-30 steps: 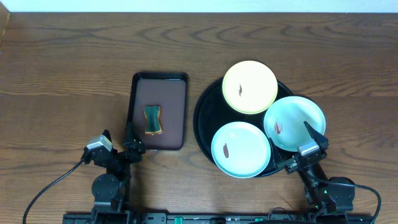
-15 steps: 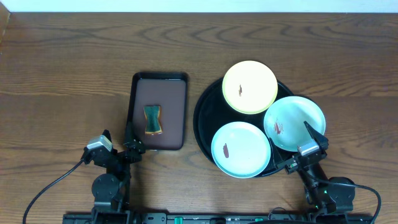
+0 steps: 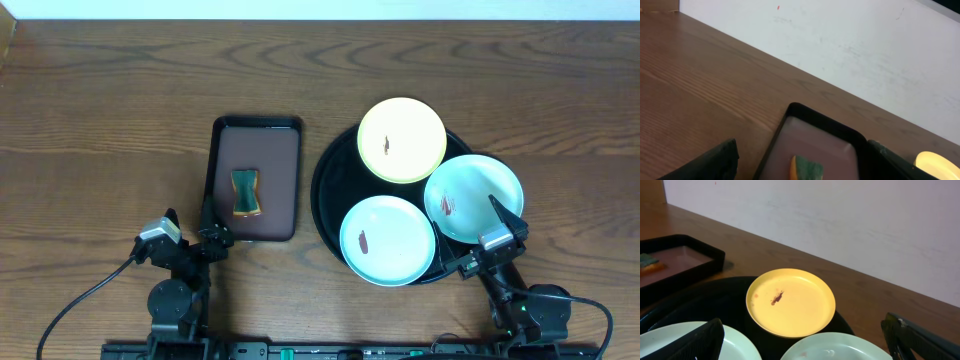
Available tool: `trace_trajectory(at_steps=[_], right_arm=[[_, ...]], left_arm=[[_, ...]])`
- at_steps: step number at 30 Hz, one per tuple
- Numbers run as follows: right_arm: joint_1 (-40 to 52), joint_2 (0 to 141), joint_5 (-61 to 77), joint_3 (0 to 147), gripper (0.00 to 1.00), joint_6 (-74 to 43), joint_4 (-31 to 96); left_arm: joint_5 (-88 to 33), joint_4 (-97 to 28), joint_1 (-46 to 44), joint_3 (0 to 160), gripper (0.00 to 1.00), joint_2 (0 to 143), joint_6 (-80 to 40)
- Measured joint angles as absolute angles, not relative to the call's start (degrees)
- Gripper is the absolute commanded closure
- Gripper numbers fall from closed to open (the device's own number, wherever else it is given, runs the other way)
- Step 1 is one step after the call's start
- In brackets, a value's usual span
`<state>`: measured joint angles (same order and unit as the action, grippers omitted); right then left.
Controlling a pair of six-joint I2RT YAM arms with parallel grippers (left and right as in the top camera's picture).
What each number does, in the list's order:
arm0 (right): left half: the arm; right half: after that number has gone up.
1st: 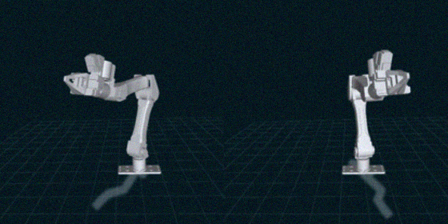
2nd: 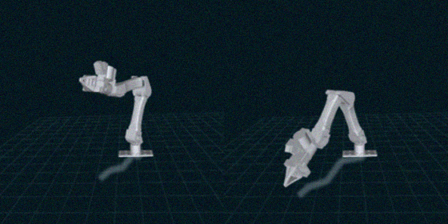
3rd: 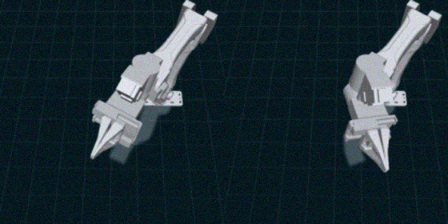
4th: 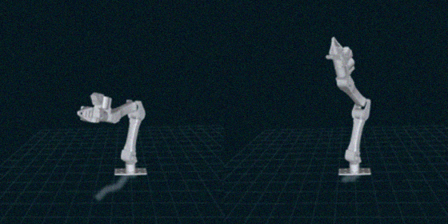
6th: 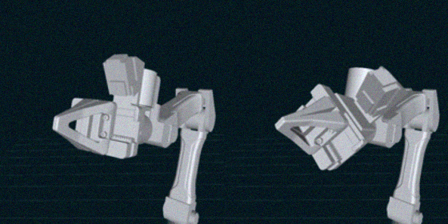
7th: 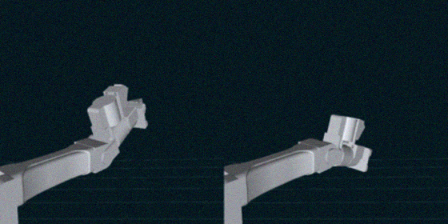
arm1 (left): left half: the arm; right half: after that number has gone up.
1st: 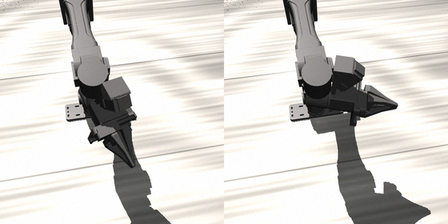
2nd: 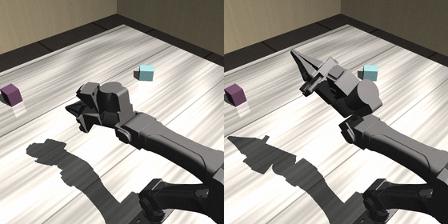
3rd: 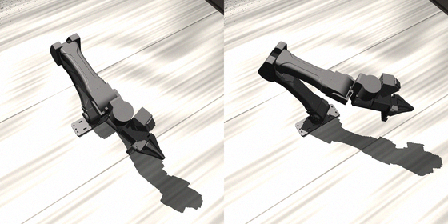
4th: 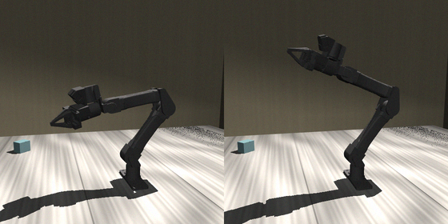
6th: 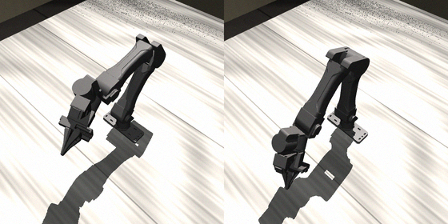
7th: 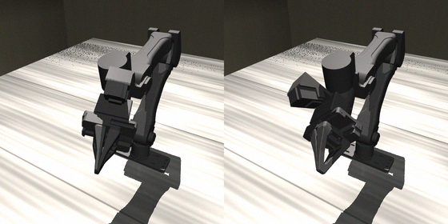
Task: Clean dirty plates on tray and stack at the side
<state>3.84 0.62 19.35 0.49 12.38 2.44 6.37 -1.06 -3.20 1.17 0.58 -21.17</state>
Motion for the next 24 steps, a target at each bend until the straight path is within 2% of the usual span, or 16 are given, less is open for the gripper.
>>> trace_trajectory(at_steps=[24], right_arm=[[3.84, 0.64, 20.12, 0.47, 0.01, 12.36, 2.17]], left_arm=[[5.26, -0.80, -3.20, 1.17, 0.19, 0.58, -22.37]])
